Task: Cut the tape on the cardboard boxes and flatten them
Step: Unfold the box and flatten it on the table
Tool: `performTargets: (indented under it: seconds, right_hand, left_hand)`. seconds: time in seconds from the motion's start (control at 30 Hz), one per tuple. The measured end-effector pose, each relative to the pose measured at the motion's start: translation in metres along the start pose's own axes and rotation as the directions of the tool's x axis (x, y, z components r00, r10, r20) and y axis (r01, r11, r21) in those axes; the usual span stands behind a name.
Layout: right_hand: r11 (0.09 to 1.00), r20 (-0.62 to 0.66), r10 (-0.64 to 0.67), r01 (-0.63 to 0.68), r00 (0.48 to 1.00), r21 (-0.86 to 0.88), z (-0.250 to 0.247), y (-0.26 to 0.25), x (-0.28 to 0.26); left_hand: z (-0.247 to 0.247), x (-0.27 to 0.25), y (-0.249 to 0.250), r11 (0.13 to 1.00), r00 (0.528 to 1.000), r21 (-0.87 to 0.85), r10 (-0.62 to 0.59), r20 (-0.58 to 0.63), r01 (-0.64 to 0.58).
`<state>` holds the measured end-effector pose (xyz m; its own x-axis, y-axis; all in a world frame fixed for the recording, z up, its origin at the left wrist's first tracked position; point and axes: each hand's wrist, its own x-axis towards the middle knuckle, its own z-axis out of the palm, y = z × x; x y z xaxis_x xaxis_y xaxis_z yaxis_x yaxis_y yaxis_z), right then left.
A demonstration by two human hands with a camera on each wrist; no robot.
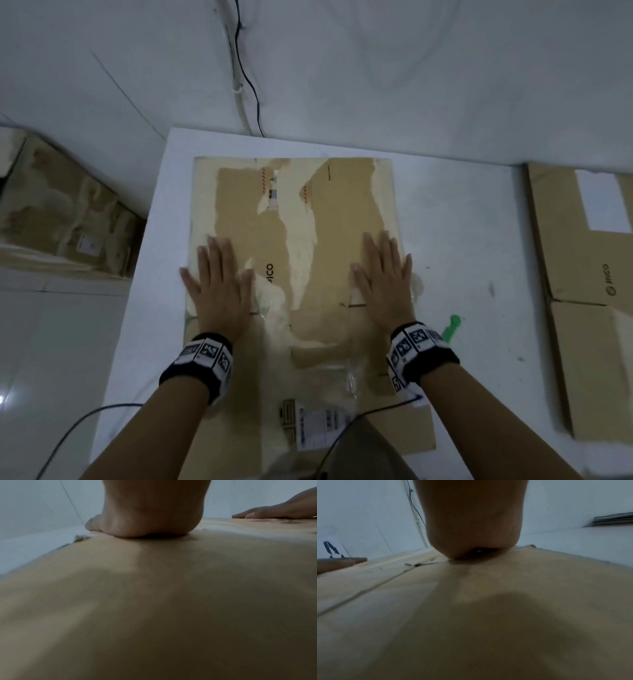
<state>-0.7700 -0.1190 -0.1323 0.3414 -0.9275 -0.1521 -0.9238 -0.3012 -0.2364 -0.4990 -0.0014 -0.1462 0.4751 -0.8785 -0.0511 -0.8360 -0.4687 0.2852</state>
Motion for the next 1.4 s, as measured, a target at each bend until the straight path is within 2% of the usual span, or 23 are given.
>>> performTargets:
  seconds: [0.17,0.33,0.37,0.4,0.43,0.5,0.53,0.6,0.63,0.7,0.8,0.87,0.93,1.1,1.23,1.4]
  right_hand:
    - [1.000,-0.017,0.015,-0.015,1.000,0.019,0.005,0.000,0.004]
    - [0.980,0.038,-0.008,0.000,0.999,0.198,-0.002,0.011,0.003]
    - [0.966,0.021,0.015,-0.020,1.000,0.256,-0.003,0.013,0.001]
    - [0.951,-0.013,0.059,-0.053,0.998,0.304,-0.005,0.014,-0.003]
    - [0.936,-0.048,0.130,-0.106,0.990,0.335,-0.007,0.013,-0.011]
    - [0.890,-0.085,0.325,-0.274,0.942,0.364,-0.011,0.010,-0.030]
    - [0.851,-0.076,0.426,-0.371,0.902,0.373,-0.013,0.008,-0.040]
    - [0.751,-0.036,0.584,-0.523,0.811,0.403,-0.017,0.005,-0.054]
    - [0.708,-0.016,0.625,-0.557,0.781,0.434,-0.017,0.005,-0.059]
    - [0.649,0.014,0.647,-0.560,0.762,0.514,-0.017,0.008,-0.063]
    - [0.602,0.083,0.616,-0.537,0.783,0.591,-0.017,0.025,-0.062]
    - [0.634,0.140,0.550,-0.520,0.824,0.572,-0.021,0.035,-0.063]
    - [0.678,0.129,0.486,-0.465,0.865,0.569,-0.025,0.037,-0.070]
    - [0.663,0.019,0.385,-0.291,0.923,0.690,-0.033,0.022,-0.107]
    - [0.659,-0.054,0.380,-0.230,0.923,0.716,-0.044,0.018,-0.128]
    - [0.679,-0.189,0.381,-0.135,0.905,0.721,-0.083,0.033,-0.145]
  left_hand:
    - [0.003,0.006,-0.001,1.000,0.999,0.011,-0.015,0.033,0.015]
    - [-0.002,0.004,-0.011,0.995,0.997,-0.089,0.039,0.067,-0.033]
    - [-0.004,-0.002,-0.013,0.992,0.999,-0.130,0.010,0.046,-0.004]
    - [-0.008,-0.009,-0.014,0.983,0.998,-0.169,-0.069,0.009,0.070]
    - [-0.012,-0.019,-0.016,0.959,0.980,-0.208,-0.201,-0.012,0.194]
    - [-0.023,-0.036,-0.016,0.855,0.886,-0.247,-0.461,0.040,0.456]
    - [-0.029,-0.043,-0.015,0.815,0.846,-0.241,-0.530,0.059,0.527]
    - [-0.040,-0.049,-0.012,0.771,0.800,-0.234,-0.596,0.062,0.593]
    - [-0.045,-0.050,-0.009,0.745,0.778,-0.245,-0.623,0.074,0.620]
    - [-0.052,-0.050,-0.006,0.715,0.759,-0.269,-0.639,0.125,0.645]
    - [-0.061,-0.050,-0.016,0.719,0.783,-0.310,-0.580,0.227,0.622]
    - [-0.060,-0.052,-0.031,0.742,0.813,-0.341,-0.488,0.316,0.578]
    - [-0.059,-0.061,-0.038,0.747,0.843,-0.403,-0.405,0.355,0.529]
    - [-0.068,-0.096,-0.023,0.653,0.906,-0.629,-0.307,0.291,0.422]
    - [-0.077,-0.114,-0.012,0.660,0.941,-0.672,-0.254,0.223,0.337]
    - [-0.095,-0.118,0.018,0.630,0.970,-0.739,-0.192,0.149,0.238]
